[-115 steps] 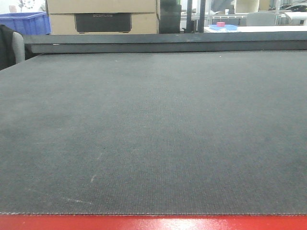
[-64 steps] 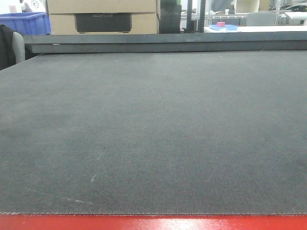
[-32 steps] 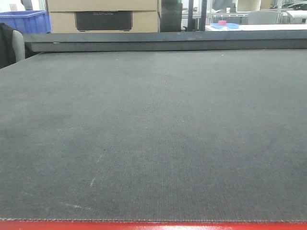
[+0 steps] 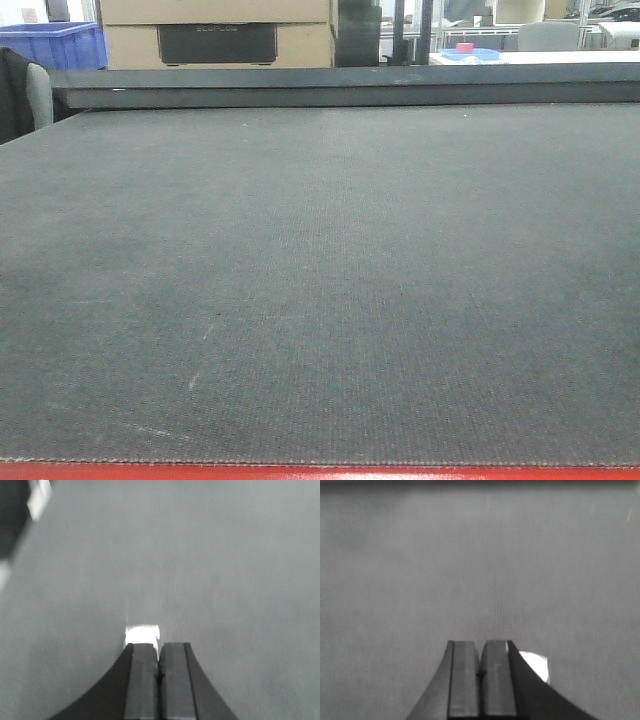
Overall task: Place valve from conveyor to right shelf box
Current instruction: 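Lower both open grippers toward the two silver valves on the belt, then close the right gripper around the silver valve beneath it, then close the left gripper around the other silver valve, then lift both held valves up off the conveyor belt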
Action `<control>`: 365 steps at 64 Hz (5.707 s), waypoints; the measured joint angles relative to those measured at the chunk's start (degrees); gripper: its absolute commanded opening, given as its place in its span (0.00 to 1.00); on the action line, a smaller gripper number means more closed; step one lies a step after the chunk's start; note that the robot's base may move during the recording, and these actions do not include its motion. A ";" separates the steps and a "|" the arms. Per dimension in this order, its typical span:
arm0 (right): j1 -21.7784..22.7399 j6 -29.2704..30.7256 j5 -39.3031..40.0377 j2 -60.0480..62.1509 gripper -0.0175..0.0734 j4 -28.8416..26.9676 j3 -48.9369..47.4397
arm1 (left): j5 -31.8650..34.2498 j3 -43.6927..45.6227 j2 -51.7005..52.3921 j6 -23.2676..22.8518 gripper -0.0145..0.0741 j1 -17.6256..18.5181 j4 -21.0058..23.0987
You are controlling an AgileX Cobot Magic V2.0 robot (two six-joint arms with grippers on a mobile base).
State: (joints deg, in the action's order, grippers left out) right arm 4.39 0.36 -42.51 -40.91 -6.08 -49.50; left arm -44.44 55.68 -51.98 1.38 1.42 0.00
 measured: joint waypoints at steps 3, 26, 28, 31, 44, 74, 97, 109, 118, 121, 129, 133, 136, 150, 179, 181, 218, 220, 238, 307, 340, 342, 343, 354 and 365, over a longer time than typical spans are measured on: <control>0.00 0.00 -4.08 -4.02 0.01 0.00 -3.10 | -1.34 2.48 -3.77 0.00 0.04 0.00 0.53; 0.00 0.00 -18.30 -27.95 0.01 0.00 -17.20 | -10.27 18.99 -23.00 -0.48 0.04 0.00 3.75; 0.00 0.00 -18.56 -28.78 0.01 0.00 -17.48 | -11.50 19.91 -23.96 -0.78 0.04 0.00 3.75; 0.00 0.00 -19.15 -30.28 0.01 0.15 -17.74 | -13.51 21.48 -25.59 -1.38 0.04 0.00 3.75; 0.13 0.00 -25.82 -37.38 0.01 2.86 -21.29 | -18.57 23.81 -29.82 -1.38 0.04 0.00 3.75; 0.65 0.63 -25.37 -43.16 0.66 3.52 -22.82 | -19.34 24.06 -30.80 -1.38 0.04 0.00 3.85; 6.07 1.74 -25.19 -46.01 0.66 3.56 -22.91 | -19.58 24.06 -30.80 -1.38 0.04 0.00 3.85; 6.16 2.55 -22.93 -49.08 0.66 3.43 -21.73 | -19.48 24.06 -30.80 -1.38 0.04 0.00 3.85; 6.16 2.78 -21.65 -51.19 0.66 3.43 -19.10 | -19.71 24.06 -30.80 -1.38 0.04 0.00 3.85; 6.16 3.00 -20.68 -51.86 0.66 3.33 -17.97 | -19.84 24.06 -30.80 -1.38 0.04 0.00 3.85; 6.16 3.12 -18.74 -52.71 0.66 3.33 -16.54 | -20.05 24.06 -30.80 -1.38 0.04 0.00 3.85; 6.16 3.12 -18.13 -52.71 0.66 3.33 -16.45 | -20.15 24.06 -30.80 -1.38 0.04 0.00 3.85; 6.16 3.12 -17.68 -52.71 0.66 3.33 -16.45 | -20.15 24.06 -30.80 -1.38 0.04 0.00 3.85; 6.16 3.22 -16.73 -52.71 0.56 3.33 -16.45 | -20.15 24.06 -30.80 -1.38 0.04 0.00 3.85; 6.16 3.33 -20.31 -52.03 0.01 3.81 -16.67 | -22.89 24.06 -30.80 -1.38 0.04 -1.80 3.57; 6.16 3.33 -21.51 -51.49 0.01 3.81 -16.67 | -23.64 24.06 -30.80 -1.38 0.04 -2.97 3.57; 6.16 3.33 -23.59 -35.88 0.01 -1.51 -19.09 | -19.59 21.80 -36.85 2.23 0.77 -5.74 2.74; 6.16 3.33 -23.69 -35.88 0.01 -1.51 -19.09 | -18.83 21.80 -37.63 2.33 0.78 -5.06 2.44; 6.16 3.33 -24.10 -35.88 0.01 -1.51 -19.09 | -17.58 21.68 -45.44 2.88 0.76 -2.76 -1.71; 6.16 3.33 -23.73 -32.80 0.01 -2.01 -19.19 | -18.40 20.78 -45.63 2.09 0.04 -2.64 -1.39; 6.16 8.70 -8.00 -17.35 0.01 -2.28 -5.73 | 9.75 -2.14 -13.71 2.89 0.04 -2.64 5.43; 6.16 8.83 -6.02 -15.86 0.01 -2.28 -4.48 | 11.21 -3.81 -12.01 2.89 0.04 -2.64 5.41; 6.16 8.83 -5.06 -15.29 0.01 -2.28 -3.87 | 11.91 -5.06 -11.16 2.89 0.04 -2.64 5.41; 6.16 9.06 2.94 -9.24 0.01 -2.28 2.54 | 18.56 -13.95 -1.41 2.89 0.04 -2.64 5.56; 6.16 9.06 4.37 -4.72 0.01 -2.28 6.30 | 22.45 -21.35 8.31 2.94 0.04 -2.64 5.69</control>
State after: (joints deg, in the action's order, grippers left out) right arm 10.54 9.41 -38.14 -45.63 -8.36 -43.20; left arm -21.99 34.33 -43.67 4.32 -1.22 5.69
